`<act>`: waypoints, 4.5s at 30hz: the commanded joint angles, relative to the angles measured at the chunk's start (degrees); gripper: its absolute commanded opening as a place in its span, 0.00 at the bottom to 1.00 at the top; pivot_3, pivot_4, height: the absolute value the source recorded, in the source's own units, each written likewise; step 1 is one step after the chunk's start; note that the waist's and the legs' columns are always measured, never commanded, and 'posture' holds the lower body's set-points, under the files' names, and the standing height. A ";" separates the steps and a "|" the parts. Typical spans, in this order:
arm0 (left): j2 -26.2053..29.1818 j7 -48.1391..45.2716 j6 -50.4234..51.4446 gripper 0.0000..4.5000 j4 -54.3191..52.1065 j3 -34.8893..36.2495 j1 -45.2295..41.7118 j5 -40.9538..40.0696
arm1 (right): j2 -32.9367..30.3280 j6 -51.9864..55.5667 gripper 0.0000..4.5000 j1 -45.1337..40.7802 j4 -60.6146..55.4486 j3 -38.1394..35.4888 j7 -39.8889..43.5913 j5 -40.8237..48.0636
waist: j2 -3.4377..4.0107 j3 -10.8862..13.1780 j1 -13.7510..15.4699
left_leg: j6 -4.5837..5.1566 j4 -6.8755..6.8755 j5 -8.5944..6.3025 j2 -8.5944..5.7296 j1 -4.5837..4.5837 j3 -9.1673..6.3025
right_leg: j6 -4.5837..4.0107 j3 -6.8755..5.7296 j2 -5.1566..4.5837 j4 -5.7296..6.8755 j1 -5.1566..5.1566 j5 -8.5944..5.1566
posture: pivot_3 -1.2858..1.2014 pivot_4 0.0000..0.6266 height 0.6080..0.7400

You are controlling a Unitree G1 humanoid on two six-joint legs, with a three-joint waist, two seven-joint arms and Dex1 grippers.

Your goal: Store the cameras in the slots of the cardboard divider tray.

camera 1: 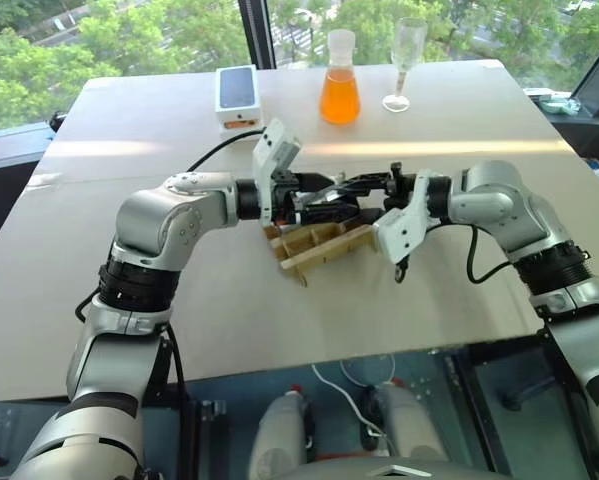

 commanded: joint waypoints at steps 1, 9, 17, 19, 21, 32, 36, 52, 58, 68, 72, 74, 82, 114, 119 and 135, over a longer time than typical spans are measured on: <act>-0.29 -1.37 -0.48 0.80 -0.20 0.66 -1.83 1.24 | -0.35 -0.29 0.43 -1.76 -2.83 -0.14 -1.47 0.75 | 0.00 0.00 0.00 | 0.00 0.00 0.00 0.00 0.00 0.00 | 0.00 -0.01 0.00 0.00 0.00 0.00 | 0.52 0.24 1.00; -0.85 -3.27 -0.69 0.17 -0.42 0.83 -1.26 2.70 | -0.89 1.02 0.54 -1.36 -3.94 0.45 -0.40 2.56 | 0.00 0.00 -0.03 | 0.00 0.03 0.00 0.00 -0.01 -0.02 | 0.00 -0.01 0.00 0.00 0.00 0.00 | 0.52 0.24 1.00; 0.05 -3.17 -2.20 0.17 -2.11 4.35 1.84 3.08 | -3.66 18.04 1.00 6.72 -9.32 -3.73 7.18 18.82 | -0.01 0.00 0.16 | 0.01 0.04 0.00 0.02 -0.03 -0.04 | 0.00 -0.03 -0.01 0.01 0.01 0.00 | 0.52 0.24 1.00; 0.73 -3.03 -1.48 0.17 -3.86 6.04 3.85 2.03 | -5.18 25.67 1.00 11.45 -12.18 -6.37 9.70 26.02 | -0.01 0.00 0.27 | 0.01 0.05 0.00 0.00 -0.07 -0.09 | -0.01 -0.08 -0.05 -0.01 0.02 0.01 | 0.52 0.24 1.00; 2.01 -3.28 -1.00 0.17 -6.18 7.84 6.73 1.09 | -6.49 35.86 1.00 17.52 -15.89 -9.96 11.47 35.23 | -0.01 0.00 0.29 | 0.02 0.07 -0.01 0.00 -0.10 -0.13 | -0.01 -0.11 -0.06 -0.03 0.02 0.01 | 0.52 0.24 1.00; 3.82 -10.55 -16.41 0.17 -1.87 6.26 18.12 7.55 | -2.61 61.67 1.00 45.93 -36.01 -19.15 8.71 61.39 | -0.02 -0.01 0.33 | 0.03 0.01 -0.02 0.05 0.04 -0.30 | 0.15 -0.23 0.03 0.03 0.12 -0.10 | 0.52 0.24 1.00; 1.67 -13.30 -22.15 0.17 6.09 4.49 14.80 10.67 | -1.32 58.77 1.00 50.54 -35.75 -17.90 8.56 56.81 | -0.04 -0.05 0.83 | 0.21 0.10 -0.12 0.02 0.01 -0.30 | 0.21 -0.28 0.06 0.02 0.15 -0.12 | 0.52 0.24 1.00; 0.59 -17.75 -32.09 0.17 16.83 0.77 9.26 20.06 | 0.18 54.72 1.00 56.77 -35.57 -22.23 7.27 55.76 | -0.07 -0.06 1.28 | 0.25 0.19 -0.14 0.06 -0.06 -0.32 | 0.20 -0.24 0.38 0.00 0.13 -0.13 | 0.52 0.24 1.00; -0.12 -17.95 -31.02 0.17 16.49 1.05 9.82 20.10 | 0.63 52.12 1.00 56.62 -34.47 -23.55 9.99 56.90 | -0.07 -0.06 1.41 | 0.23 0.19 -0.13 0.06 -0.06 -0.33 | 0.19 -0.24 0.40 0.00 0.13 -0.12 | 0.52 0.24 1.00; -0.48 -15.50 -29.65 0.60 13.03 2.92 11.06 19.21 | 2.16 48.94 1.00 54.89 -32.49 -23.69 11.45 55.83 | -0.07 -0.07 1.40 | 0.23 0.20 -0.13 0.06 -0.06 -0.35 | 0.20 -0.26 0.39 0.00 0.14 -0.12 | 0.52 0.24 1.00; 1.67 -15.51 -22.90 0.74 0.56 5.92 14.82 13.35 | 2.54 49.06 1.00 53.88 -31.53 -24.57 5.99 52.41 | -0.07 -0.06 1.36 | 0.17 0.22 -0.10 0.09 -0.08 -0.34 | 0.14 -0.22 0.35 0.01 0.12 -0.09 | 0.52 0.24 1.00; 3.17 -14.38 -21.21 0.74 -5.27 7.98 17.08 11.82 | 3.84 50.58 1.00 52.23 -31.53 -24.22 -0.20 49.08 | -0.07 -0.07 1.27 | 0.06 0.21 -0.03 0.11 -0.07 -0.36 | 0.13 -0.23 0.28 0.02 0.13 -0.09 | 0.52 0.24 1.00; 7.60 -8.47 -13.94 0.74 -23.78 18.09 24.96 3.24 | 18.34 59.24 1.00 43.88 -31.26 -23.36 -32.10 36.22 | -0.07 -0.08 0.62 | 0.02 0.21 -0.02 0.17 -0.02 -0.35 | 0.14 -0.19 0.15 0.12 0.10 -0.10 | 0.52 0.24 1.00; 11.95 -3.38 -13.35 0.75 -28.28 22.62 36.10 -0.99 | 18.22 51.03 0.17 25.07 -11.87 -20.36 -18.86 36.80 | -0.08 -0.07 -0.40 | 0.04 0.06 -0.03 0.07 0.00 -0.23 | 0.11 -0.06 0.14 0.01 0.05 -0.08 | 0.52 0.24 1.00; 11.58 -1.18 -13.04 0.75 -30.60 25.02 39.30 -2.22 | 13.19 40.57 0.17 12.73 4.64 -16.66 10.46 40.53 | -0.08 -0.07 -0.20 | 0.21 -0.03 -0.12 0.14 0.06 -0.26 | -0.01 -0.09 0.37 0.00 0.06 0.00 | 0.52 0.24 1.00; 3.54 10.00 -14.02 0.75 -45.99 35.83 60.56 -7.00 | 18.12 19.97 0.17 -14.86 50.22 -15.08 40.67 33.54 | -0.06 -0.04 -0.16 | 0.03 -0.13 -0.02 0.09 0.02 -0.24 | -0.10 -0.20 -0.05 -0.03 0.04 0.02 | 0.52 0.24 1.00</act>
